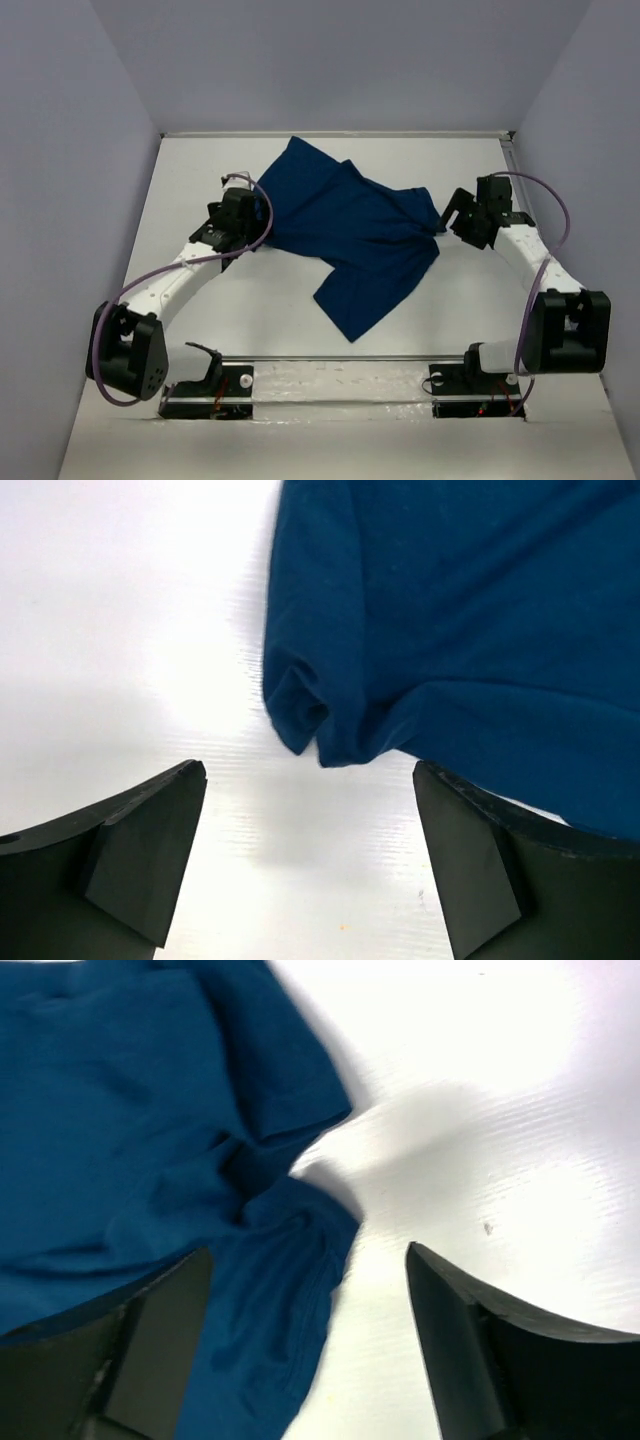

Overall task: Fold and stack the t-shirts
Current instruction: Flatten out the tshirt

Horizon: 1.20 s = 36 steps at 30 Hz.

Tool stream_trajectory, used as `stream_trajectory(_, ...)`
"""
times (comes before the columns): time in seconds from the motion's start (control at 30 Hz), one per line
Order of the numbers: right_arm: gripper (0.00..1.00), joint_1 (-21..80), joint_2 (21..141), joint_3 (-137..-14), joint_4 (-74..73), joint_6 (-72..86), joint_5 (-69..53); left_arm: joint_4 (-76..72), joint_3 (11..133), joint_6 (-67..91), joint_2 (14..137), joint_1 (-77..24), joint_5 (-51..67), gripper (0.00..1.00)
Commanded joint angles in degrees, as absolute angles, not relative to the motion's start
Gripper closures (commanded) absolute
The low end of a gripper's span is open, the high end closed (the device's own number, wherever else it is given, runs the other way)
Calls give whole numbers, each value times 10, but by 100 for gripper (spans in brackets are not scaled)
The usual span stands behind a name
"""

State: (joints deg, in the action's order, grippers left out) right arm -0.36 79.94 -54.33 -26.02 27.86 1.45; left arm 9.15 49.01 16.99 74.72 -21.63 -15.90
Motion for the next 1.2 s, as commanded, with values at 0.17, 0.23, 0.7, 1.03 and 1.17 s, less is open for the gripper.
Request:
stream_trajectory(0.17, 90, 20, 636, -460, -294, 259, -131, 56, 409, 340, 697, -91, -45, 38)
stream_trajectory(0.23, 91, 59, 624, -451, -301, 264, -141, 14, 368, 408, 691, -69, -5, 54)
stream_trajectory(0.7, 81, 207, 638, -436, -285, 318, -124, -170, 238, 691, 728, -20, 84, 61)
stream_trajectory(1.03, 78, 226, 630, -427, -293, 319, -125, -243, 184, 866, 743, -15, 39, 55)
stream_trajectory(1.17, 78, 226, 622, -414, -292, 323, -126, -266, 196, 897, 780, -15, 35, 55)
